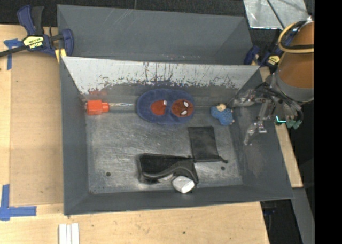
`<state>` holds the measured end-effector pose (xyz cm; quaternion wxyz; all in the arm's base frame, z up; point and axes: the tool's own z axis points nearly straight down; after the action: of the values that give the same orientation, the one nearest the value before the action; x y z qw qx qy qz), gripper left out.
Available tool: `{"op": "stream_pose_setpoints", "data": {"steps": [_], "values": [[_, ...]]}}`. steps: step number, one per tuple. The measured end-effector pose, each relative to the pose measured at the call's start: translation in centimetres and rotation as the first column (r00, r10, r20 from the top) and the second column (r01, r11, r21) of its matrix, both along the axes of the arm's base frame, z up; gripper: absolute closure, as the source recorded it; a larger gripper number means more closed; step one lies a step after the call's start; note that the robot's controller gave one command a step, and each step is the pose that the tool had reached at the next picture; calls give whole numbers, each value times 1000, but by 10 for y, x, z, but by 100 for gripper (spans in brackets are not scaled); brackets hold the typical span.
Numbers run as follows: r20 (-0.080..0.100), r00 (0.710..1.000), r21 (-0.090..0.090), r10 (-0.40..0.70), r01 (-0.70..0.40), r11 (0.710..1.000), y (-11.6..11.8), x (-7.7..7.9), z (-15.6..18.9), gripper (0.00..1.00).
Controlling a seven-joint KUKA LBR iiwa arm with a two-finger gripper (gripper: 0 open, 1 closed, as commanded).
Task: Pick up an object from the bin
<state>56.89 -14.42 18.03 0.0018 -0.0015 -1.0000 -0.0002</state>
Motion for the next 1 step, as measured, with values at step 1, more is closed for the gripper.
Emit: {"op": "stream_pose_setpoints", "data": {"steps": [1], "values": [[13,1000,-4,-6,6,1000,84,-26,-108,0]]}}
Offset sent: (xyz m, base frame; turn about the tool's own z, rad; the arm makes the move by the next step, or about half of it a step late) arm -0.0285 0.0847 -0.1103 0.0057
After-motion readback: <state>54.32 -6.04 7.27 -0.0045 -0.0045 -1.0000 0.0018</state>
